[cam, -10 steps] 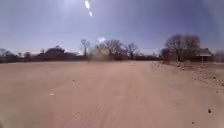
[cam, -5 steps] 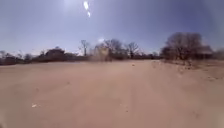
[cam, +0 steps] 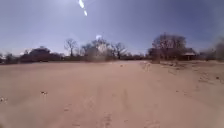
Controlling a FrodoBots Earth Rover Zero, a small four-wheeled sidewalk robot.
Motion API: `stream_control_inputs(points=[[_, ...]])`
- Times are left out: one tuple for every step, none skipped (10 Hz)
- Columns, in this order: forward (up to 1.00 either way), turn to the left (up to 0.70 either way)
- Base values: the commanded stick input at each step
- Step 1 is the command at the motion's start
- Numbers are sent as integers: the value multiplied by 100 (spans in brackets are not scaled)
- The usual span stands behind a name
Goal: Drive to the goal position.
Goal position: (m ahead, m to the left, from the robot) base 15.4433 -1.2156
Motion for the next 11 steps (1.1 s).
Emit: stream_control_inputs(points=[[100, -27], [100, -27], [100, -27], [100, -24], [100, -11], [100, 0], [100, 0], [100, 0], [100, 0], [100, 0], [100, 0]])
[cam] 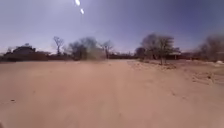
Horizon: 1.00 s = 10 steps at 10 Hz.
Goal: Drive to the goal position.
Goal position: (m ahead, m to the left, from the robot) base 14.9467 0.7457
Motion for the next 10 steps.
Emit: stream_control_inputs(points=[[100, 0], [100, 0], [100, 0], [100, 0], [100, 0], [100, 0], [100, 0], [100, 0], [100, 0], [100, 0]])
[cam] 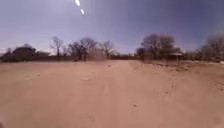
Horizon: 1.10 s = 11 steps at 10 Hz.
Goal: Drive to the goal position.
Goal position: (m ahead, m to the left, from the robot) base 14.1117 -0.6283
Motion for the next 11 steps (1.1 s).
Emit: stream_control_inputs(points=[[100, 0], [100, 0], [100, 0], [100, 0], [100, 0], [100, 0], [100, 0], [100, 0], [100, 0], [100, 0], [100, 0]])
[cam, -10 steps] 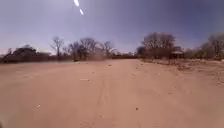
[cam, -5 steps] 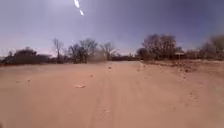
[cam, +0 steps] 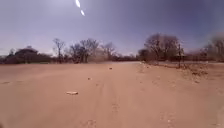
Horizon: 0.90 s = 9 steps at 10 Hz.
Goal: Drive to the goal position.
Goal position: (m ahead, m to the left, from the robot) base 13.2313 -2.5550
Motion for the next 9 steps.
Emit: stream_control_inputs(points=[[100, 0], [100, 0], [100, 0], [100, 0], [100, -6], [100, -12], [100, -19], [100, -25], [100, -27]])
